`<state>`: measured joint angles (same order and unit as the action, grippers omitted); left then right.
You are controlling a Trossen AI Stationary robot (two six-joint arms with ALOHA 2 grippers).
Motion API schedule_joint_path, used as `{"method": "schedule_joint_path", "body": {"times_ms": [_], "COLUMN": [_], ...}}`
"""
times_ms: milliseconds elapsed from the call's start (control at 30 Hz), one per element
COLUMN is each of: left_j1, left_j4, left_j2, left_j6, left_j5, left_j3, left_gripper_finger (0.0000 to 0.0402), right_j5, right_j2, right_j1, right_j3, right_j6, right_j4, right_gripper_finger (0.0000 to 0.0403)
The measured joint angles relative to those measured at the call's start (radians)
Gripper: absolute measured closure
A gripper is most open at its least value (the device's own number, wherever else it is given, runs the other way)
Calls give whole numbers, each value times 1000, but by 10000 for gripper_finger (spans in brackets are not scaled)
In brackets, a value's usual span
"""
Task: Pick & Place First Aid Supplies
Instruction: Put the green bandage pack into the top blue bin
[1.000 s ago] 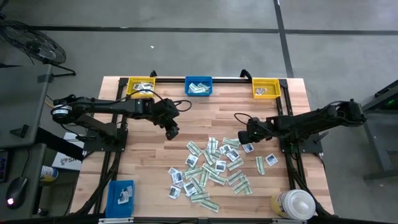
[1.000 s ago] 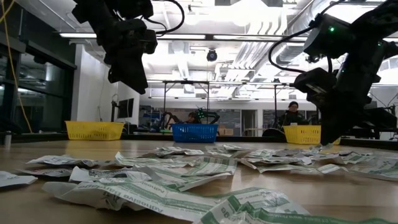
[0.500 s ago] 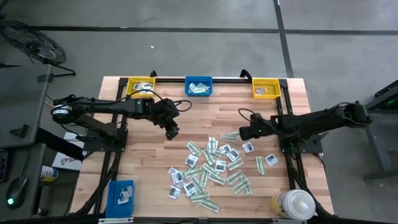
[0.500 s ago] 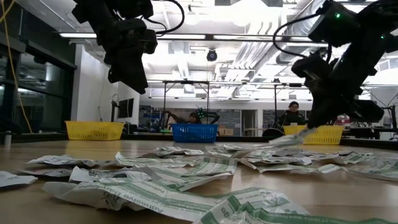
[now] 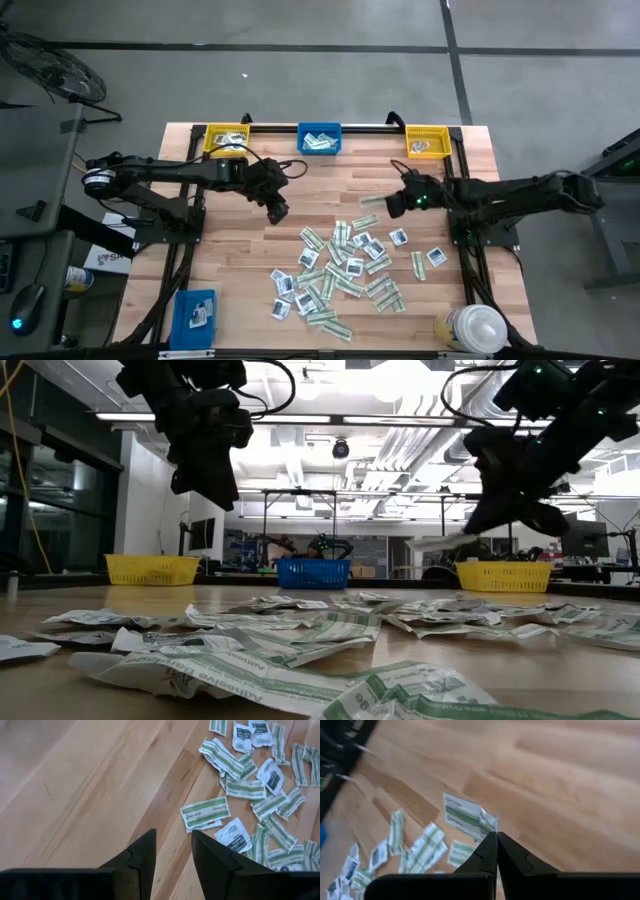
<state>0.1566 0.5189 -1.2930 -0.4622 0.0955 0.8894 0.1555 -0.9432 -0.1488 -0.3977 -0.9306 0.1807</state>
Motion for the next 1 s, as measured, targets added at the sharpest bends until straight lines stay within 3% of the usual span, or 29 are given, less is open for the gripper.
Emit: {"method": "schedule_joint_path", "body": {"times_ms": [233,400,667,1000], "left_j1": [0,0,0,0], "left_j4": [-3,-4,-4,-9], "left_j2": [0,0,0,0], "left_j6": [-58,-93,-119,-128], "left_j5": [-33,-54,-61,-81], "left_j3": [0,0,0,0], "left_gripper_finger": [278,278,278,278], "right_j5": [-32,-80,-99,-118], "right_j2": [-14,-102,-387,-747], "right_j1": [-104,-180,-284,-409], "right_j3": [0,-28,-301,-731], "right_j6": [225,330,539,701], "right_j4": [-199,-309,-302,-148], "right_gripper_finger": [403,403,403,403]}}
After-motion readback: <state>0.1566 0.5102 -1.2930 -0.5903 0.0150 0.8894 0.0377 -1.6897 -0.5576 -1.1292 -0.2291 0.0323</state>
